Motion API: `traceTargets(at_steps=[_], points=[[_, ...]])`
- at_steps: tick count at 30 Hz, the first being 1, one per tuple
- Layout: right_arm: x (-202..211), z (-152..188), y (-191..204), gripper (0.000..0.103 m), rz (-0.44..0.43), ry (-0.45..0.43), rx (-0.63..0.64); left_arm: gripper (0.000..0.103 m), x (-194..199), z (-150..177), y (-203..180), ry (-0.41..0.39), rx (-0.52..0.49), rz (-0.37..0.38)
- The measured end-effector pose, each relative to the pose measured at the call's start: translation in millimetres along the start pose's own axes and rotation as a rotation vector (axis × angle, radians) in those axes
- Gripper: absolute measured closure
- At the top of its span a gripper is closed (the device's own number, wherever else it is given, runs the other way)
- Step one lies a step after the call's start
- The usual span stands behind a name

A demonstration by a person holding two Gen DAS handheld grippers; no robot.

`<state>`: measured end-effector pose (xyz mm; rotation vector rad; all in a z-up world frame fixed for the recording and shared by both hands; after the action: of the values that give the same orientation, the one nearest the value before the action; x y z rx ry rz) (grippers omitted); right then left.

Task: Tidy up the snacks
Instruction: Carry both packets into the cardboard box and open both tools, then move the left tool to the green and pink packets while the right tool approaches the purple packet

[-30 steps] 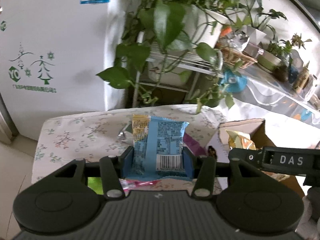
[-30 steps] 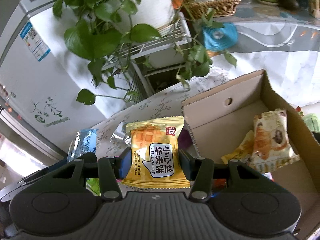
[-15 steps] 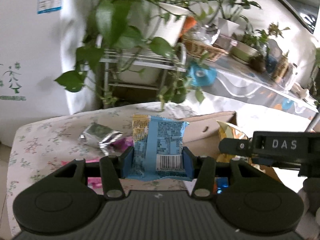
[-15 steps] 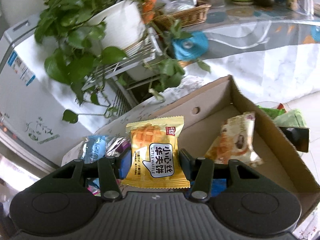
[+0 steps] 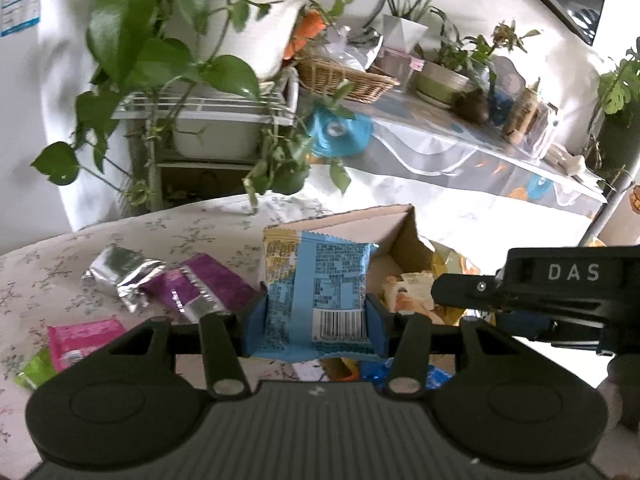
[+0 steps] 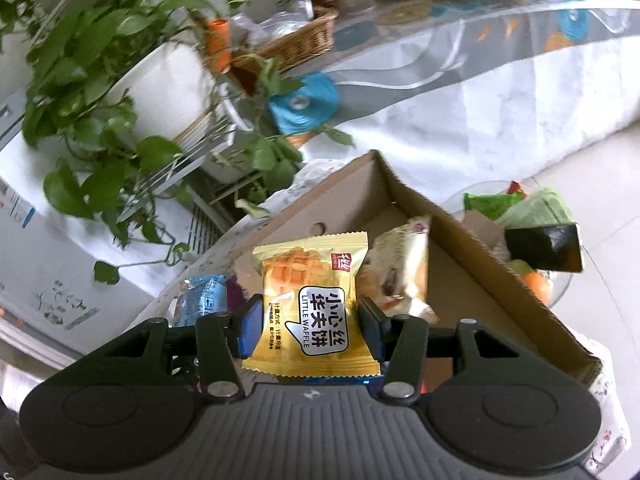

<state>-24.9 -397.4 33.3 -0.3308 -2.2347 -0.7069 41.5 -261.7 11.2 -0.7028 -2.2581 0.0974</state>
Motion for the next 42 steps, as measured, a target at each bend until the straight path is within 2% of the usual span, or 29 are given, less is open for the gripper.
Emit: traceTargets(at_steps=[5, 11, 15, 21, 28, 42], points=[[3, 2, -19, 0.046, 0.024, 0.002, -0.085, 0.053, -12, 2, -12, 0.015, -0.009, 0.029], [3, 3, -30, 0.043, 0.067, 0.004, -0.126, 0.053, -25, 6, -25, 0.034, -0.019, 0.079], [1, 4, -34, 0.029, 0.081, 0.007, -0.151, 0.028, -24, 7, -30, 0.015, -0.02, 0.08], [3, 1, -31, 0.025, 0.072, -0.008, -0.141, 0.022, -14, 2, -27, 0.006, -0.004, 0.06], [3, 0, -17, 0.023, 0.038, -0.022, -0.089, 0.02, 6, -8, 2, -0.009, 0.028, 0.013], [-6, 3, 31, 0.02, -0.064, -0.012, 0.035, 0.016, 61, -31, 113, -0.058, 0.185, -0.143]])
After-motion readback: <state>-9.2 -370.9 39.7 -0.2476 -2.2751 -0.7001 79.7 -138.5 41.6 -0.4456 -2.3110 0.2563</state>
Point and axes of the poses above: each gripper's, at about its wrist camera, not at the fingertips, and x roughly against the way its jaws point, y to its left, z to its underside, the point moved 5 cm from there along -x, roughly the way its jaws point, and after that the axes turned 6 degrees about x, right-handed, at the moved point
